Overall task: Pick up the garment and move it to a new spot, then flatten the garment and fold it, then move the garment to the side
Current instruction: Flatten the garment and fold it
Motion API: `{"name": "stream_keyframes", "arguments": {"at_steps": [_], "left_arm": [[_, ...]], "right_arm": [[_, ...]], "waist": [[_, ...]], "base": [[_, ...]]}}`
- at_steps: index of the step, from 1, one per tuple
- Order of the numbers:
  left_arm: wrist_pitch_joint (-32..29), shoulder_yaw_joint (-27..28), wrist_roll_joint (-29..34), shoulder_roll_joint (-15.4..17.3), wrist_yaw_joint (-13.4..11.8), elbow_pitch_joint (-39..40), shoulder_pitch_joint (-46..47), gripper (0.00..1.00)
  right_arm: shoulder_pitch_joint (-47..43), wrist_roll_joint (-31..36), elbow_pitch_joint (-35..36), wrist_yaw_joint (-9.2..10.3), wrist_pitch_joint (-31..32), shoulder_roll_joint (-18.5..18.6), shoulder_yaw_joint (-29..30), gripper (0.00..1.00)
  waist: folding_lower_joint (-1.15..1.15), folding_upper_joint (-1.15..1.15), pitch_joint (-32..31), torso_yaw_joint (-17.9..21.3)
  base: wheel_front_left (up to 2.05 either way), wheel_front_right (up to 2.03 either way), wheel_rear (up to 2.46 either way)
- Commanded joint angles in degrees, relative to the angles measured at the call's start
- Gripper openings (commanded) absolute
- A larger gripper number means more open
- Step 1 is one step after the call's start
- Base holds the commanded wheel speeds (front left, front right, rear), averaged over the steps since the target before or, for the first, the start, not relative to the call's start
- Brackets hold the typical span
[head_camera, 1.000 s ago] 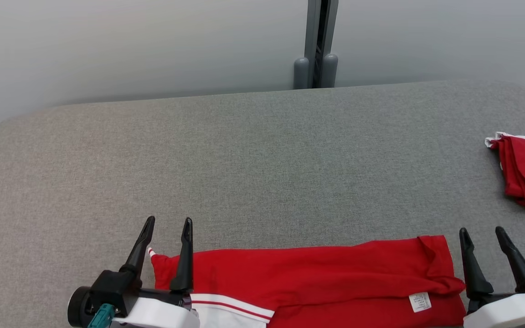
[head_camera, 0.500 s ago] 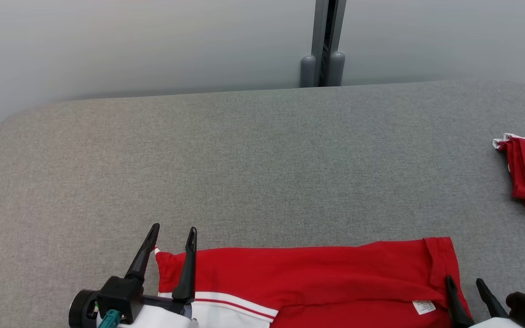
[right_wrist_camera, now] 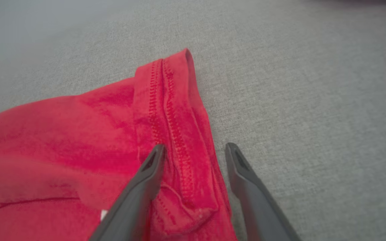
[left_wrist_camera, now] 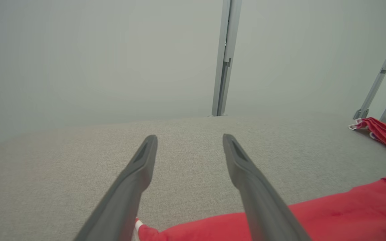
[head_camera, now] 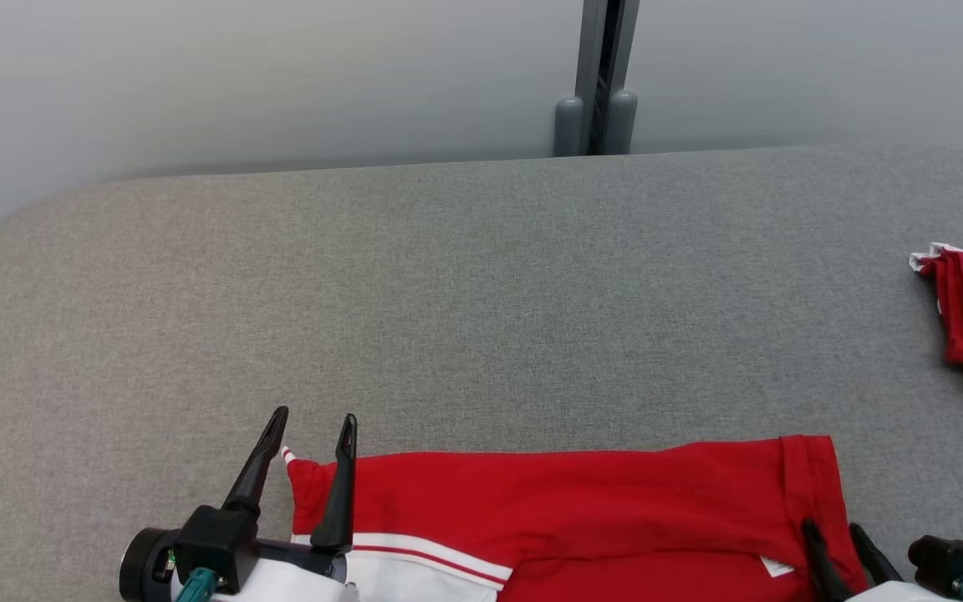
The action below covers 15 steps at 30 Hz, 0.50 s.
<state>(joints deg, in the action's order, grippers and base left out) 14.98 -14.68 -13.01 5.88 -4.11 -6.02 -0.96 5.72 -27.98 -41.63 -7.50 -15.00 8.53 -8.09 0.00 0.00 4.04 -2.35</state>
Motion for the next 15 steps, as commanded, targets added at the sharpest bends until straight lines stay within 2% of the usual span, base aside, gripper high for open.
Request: {"name": "stream_keyframes", "arguments": {"at_steps": [1, 11, 15], "left_arm": [[0.25, 0.35, 0.46, 0.02, 0.16, -0.02, -0.2, 1.0], [0.25, 0.76, 0.67, -0.29, 0.53, -0.2, 0.56, 1.0], [0.25, 0.97, 0.8, -0.42, 0.59, -0.29, 0.69, 1.0]], "right_arm": [[0.96, 0.13, -0.97, 0.02, -0.1, 0.79, -0.66, 0.0], [3.19, -0.32, 0.35, 0.05, -0.15, 4.13, 1.39, 0.0], [4.22, -0.52, -0.68, 0.05, -0.15, 6.54, 2.4, 0.0]], "waist": [[0.0, 0.0, 0.13, -0.04], [0.0, 0.0, 0.6, -0.52], [0.0, 0.0, 0.84, -0.79]], "base": [[0.0, 0.0, 0.0], [0.0, 0.0, 0.0], [0.0, 0.0, 0.0]]}}
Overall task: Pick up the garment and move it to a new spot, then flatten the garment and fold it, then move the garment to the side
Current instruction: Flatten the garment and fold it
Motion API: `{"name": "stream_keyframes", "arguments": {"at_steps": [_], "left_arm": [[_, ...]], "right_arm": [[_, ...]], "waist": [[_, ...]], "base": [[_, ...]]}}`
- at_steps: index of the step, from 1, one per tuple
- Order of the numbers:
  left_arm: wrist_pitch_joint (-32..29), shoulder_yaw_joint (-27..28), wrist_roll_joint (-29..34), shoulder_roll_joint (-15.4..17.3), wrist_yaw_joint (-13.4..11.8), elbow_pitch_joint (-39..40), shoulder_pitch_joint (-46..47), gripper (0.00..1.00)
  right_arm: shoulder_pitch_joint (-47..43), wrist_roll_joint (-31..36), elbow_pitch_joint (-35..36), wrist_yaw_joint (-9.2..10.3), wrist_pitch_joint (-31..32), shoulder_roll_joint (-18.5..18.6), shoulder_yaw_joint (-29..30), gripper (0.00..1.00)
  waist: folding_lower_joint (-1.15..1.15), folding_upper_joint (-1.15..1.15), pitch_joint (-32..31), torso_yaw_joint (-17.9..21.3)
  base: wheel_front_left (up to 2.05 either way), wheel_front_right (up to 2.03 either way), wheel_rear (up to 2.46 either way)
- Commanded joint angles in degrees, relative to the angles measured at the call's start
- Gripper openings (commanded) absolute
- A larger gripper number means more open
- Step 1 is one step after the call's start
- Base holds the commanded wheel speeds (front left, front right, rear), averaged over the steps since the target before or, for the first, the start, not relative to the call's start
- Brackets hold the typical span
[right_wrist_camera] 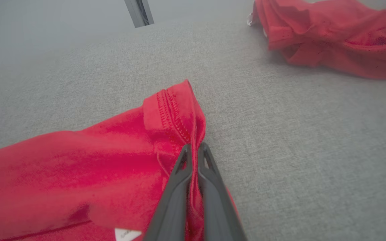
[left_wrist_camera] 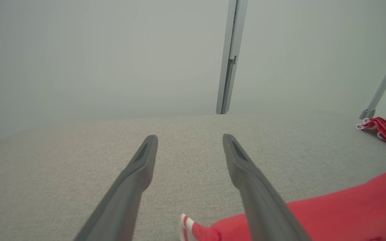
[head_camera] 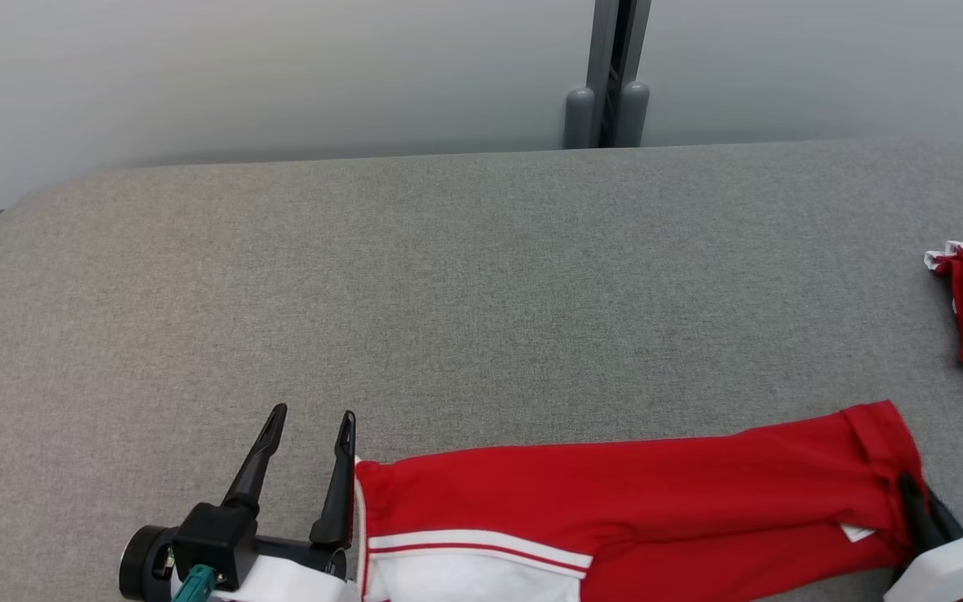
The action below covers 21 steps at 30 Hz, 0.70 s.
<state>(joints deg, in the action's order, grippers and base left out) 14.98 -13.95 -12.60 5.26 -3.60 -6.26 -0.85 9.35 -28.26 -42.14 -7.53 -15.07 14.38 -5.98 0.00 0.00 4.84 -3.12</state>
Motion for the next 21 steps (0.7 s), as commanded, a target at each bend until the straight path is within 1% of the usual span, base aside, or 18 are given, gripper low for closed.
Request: {"name": "stream_keyframes", "arguments": {"at_steps": [1, 6, 10, 13, 16, 18, 21], "left_arm": [[0.25, 0.26, 0.43, 0.15, 0.13, -0.05, 0.69, 1.0], [0.26, 0.54, 0.46, -0.06, 0.25, -0.05, 1.25, 1.0], [0.26, 1.04, 0.48, -0.09, 0.34, -0.07, 1.27, 1.0], [0.26, 1.33, 0.41, -0.24, 0.35, -0.39, 1.08, 1.0], [0.26, 1.22, 0.07, -0.55, 0.24, -0.91, 0.08, 1.0], [0.26, 1.26, -0.28, -0.74, 0.21, -1.11, -0.48, 1.0], [0.26, 1.53, -0.55, -0.94, 0.03, -1.04, -0.86, 1.0]], "right_arm": [[0.99, -0.36, -0.49, 0.08, -0.1, 1.54, 0.77, 0.0], [2.17, 0.89, -2.94, 0.07, -0.09, 5.88, 2.89, 0.0], [2.99, 1.04, -3.71, 0.07, -0.09, 7.71, 2.97, 0.0], [2.96, 0.99, -2.59, 0.07, -0.09, 8.05, 1.61, 0.0], [1.62, -0.31, -0.44, 0.06, -0.1, 7.5, -0.1, 0.0], [0.72, -1.91, 2.17, 0.05, 0.93, 6.92, -1.64, 0.0], [-1.2, -4.55, 7.89, 0.05, 4.3, 6.28, -4.19, 0.0]], "waist": [[0.0, 0.0, 0.18, -0.09], [0.0, 0.0, 0.48, -0.49], [0.0, 0.0, 0.34, -0.52], [0.0, 0.0, -0.46, -0.36], [0.0, 0.0, -2.19, -0.01], [0.0, 0.0, -3.34, 0.37], [0.0, 0.0, -4.74, 0.98]], "base": [[0.0, 0.0, 0.0], [0.0, 0.0, 0.0], [0.0, 0.0, 0.0], [0.0, 0.0, 0.0], [0.0, 0.0, 0.0], [0.0, 0.0, 0.0], [0.0, 0.0, 0.0]]}}
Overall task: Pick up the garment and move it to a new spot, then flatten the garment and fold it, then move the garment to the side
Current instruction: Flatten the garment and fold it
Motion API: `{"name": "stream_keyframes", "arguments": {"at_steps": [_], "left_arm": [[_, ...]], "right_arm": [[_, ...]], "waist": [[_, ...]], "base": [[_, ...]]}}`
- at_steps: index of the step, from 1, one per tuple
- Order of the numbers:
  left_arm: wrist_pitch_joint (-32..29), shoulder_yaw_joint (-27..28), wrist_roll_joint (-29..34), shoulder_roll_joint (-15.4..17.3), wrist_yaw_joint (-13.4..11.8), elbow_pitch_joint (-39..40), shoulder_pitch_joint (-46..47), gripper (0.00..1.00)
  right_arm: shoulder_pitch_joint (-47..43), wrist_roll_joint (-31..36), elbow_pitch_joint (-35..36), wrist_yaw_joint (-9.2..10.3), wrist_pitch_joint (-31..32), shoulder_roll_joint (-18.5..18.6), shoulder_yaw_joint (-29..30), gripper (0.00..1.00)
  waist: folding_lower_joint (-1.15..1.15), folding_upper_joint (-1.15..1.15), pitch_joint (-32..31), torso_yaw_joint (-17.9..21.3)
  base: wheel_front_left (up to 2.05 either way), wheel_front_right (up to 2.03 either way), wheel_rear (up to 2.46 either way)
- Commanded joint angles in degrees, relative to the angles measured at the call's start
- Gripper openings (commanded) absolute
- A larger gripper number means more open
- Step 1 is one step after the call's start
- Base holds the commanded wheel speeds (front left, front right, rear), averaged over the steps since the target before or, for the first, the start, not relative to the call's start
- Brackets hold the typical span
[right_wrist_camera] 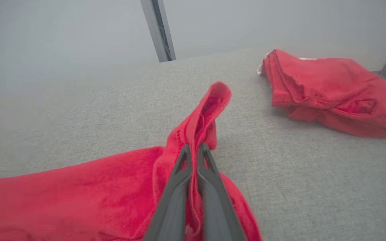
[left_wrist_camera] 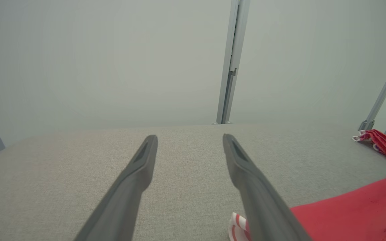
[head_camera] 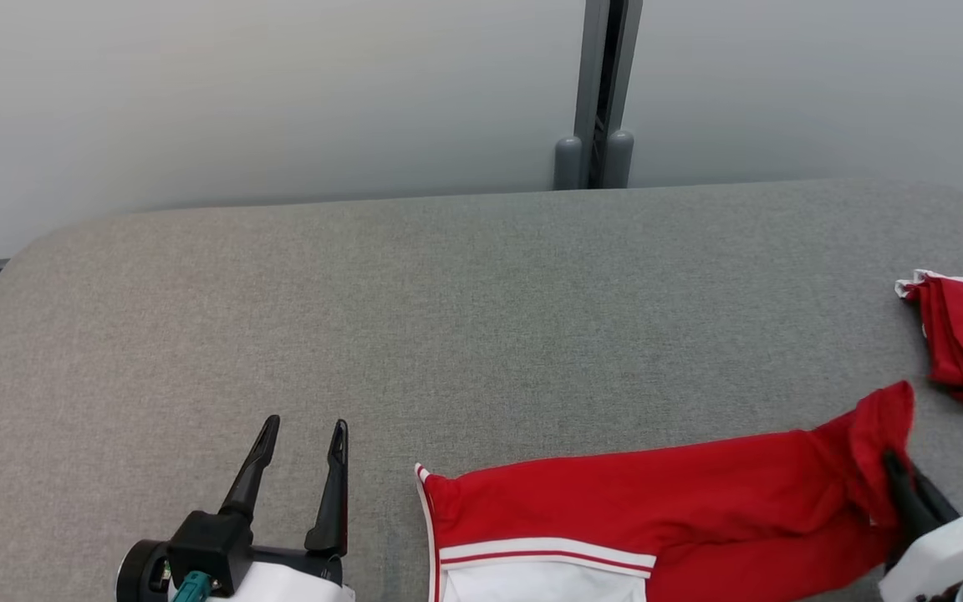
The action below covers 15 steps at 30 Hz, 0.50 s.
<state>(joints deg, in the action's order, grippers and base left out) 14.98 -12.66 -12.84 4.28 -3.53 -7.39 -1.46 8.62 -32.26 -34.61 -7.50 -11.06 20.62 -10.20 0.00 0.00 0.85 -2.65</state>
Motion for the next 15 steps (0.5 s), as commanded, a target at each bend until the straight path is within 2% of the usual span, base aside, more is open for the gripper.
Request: {"name": "stream_keyframes", "arguments": {"at_steps": [1, 5, 9, 15], "left_arm": [[0.26, 0.34, -0.36, -0.03, -0.11, 0.22, -0.35, 1.0], [0.26, 0.78, -0.37, -0.21, -0.46, 0.61, -0.62, 1.0], [0.26, 0.64, -0.25, -0.36, -0.05, 0.56, -0.44, 1.0], [0.26, 1.2, -0.62, -0.56, 0.16, 0.86, 0.32, 1.0]], "right_arm": [[-1.36, -2.12, 2.86, 0.02, 1.75, -0.32, -0.98, 0.0], [-4.19, -8.98, 14.19, 0.02, 7.86, -1.59, -3.1, 0.0], [-6.93, -10.97, 23.67, 0.02, 13.51, -2.79, -4.04, 0.0], [-10.74, -14.8, 35.28, 0.02, 22.12, -10.1, -4.73, 0.0]], "waist": [[0.0, 0.0, -1.1, 0.7], [0.0, 0.0, -1.76, 1.61], [0.0, 0.0, -2.05, 2.03], [0.0, 0.0, -2.17, 1.67]], "base": [[0.0, 0.0, 0.0], [0.0, 0.0, 0.0], [0.0, 0.0, 0.0], [0.0, 0.0, 0.0]]}}
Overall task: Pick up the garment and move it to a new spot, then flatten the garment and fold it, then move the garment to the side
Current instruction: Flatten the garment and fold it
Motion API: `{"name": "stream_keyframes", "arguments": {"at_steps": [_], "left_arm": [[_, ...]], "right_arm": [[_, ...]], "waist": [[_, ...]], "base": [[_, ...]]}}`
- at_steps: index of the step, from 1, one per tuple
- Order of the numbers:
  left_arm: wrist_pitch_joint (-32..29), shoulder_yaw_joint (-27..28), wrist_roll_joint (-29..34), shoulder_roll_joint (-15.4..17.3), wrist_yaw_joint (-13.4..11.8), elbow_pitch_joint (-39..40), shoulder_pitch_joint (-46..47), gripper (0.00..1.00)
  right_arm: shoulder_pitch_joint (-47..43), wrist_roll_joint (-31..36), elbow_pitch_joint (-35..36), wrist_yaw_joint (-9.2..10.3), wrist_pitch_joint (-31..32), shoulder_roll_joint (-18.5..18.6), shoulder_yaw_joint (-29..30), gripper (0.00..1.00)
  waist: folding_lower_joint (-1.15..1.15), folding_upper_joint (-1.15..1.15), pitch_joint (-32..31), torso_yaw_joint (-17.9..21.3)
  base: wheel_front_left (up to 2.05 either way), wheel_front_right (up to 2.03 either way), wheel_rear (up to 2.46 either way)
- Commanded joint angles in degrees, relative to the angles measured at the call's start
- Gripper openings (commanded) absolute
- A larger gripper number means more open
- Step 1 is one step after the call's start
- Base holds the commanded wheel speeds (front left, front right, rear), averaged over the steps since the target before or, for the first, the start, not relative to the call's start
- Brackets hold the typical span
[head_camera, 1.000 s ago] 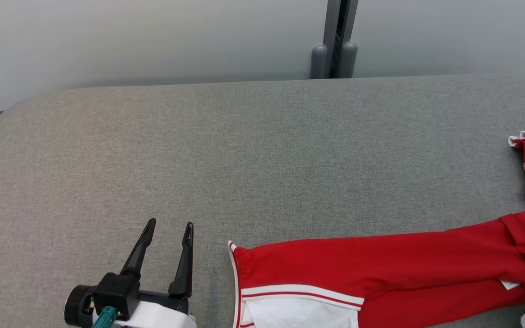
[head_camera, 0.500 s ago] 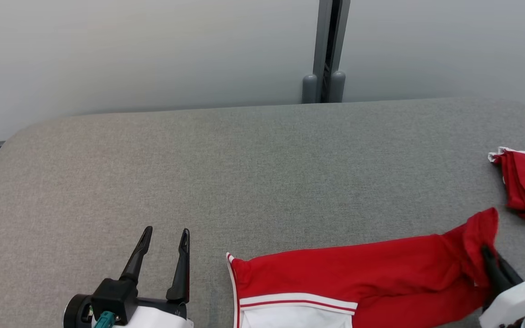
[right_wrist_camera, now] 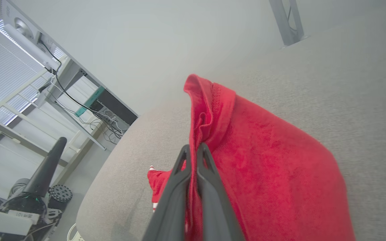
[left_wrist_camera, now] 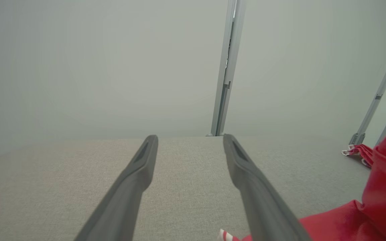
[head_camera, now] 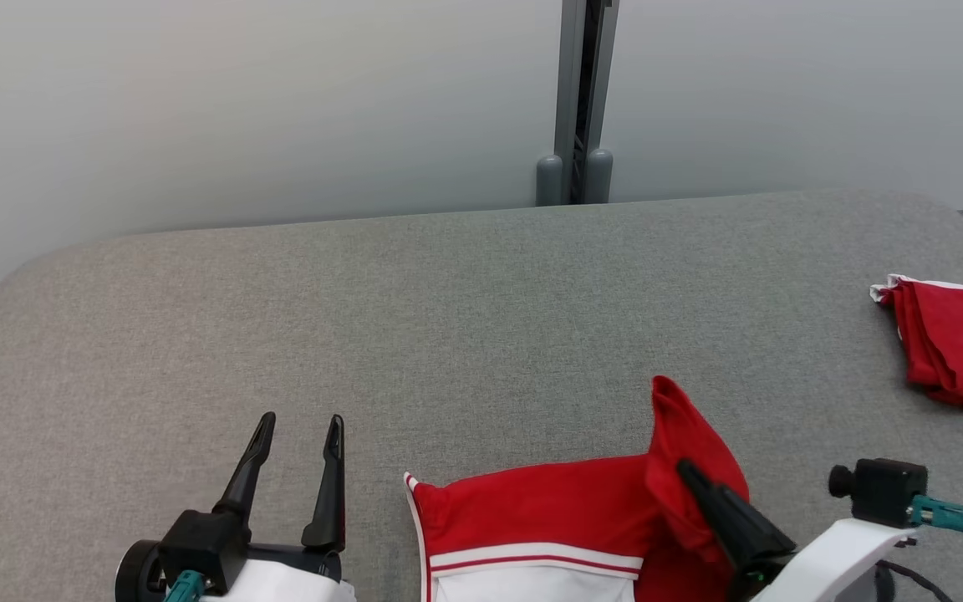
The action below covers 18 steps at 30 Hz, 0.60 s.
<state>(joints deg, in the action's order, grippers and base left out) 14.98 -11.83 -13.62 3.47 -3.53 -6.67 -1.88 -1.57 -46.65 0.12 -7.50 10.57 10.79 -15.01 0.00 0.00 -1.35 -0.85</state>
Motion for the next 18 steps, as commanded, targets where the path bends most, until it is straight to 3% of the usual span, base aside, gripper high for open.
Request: {"name": "stream_keyframes", "arguments": {"at_steps": [1, 4, 9, 18], "left_arm": [[0.26, 0.54, 0.23, 0.26, 0.2, 0.22, 0.83, 1.0], [0.26, 1.23, 0.21, 0.25, 0.28, 0.51, 1.13, 1.0], [0.25, 2.18, 0.3, 0.19, 0.48, 0.43, 1.42, 1.0], [0.25, 1.77, 0.57, -0.1, 0.96, 0.23, 1.33, 1.0]], "right_arm": [[-1.05, -0.97, 1.87, 0.01, 1.74, -1.76, 0.05, 0.0], [-2.25, -2.62, 4.75, 0.01, 5.31, -5.33, -0.24, 0.0], [-3.79, -3.05, 6.15, 0.01, 8.42, -7.55, -3.23, 0.0], [-4.17, 0.53, -1.41, 0.01, 1.41, -7.74, -7.59, 0.0]], "waist": [[0.0, 0.0, 0.06, -0.33], [0.0, 0.0, 0.33, -1.15], [0.0, 0.0, 0.55, -3.3], [0.0, 0.0, 0.86, -8.24]], "base": [[0.0, 0.0, 0.0], [0.0, 0.0, 0.0], [0.0, 0.0, 0.0], [0.0, 0.0, 0.0]]}}
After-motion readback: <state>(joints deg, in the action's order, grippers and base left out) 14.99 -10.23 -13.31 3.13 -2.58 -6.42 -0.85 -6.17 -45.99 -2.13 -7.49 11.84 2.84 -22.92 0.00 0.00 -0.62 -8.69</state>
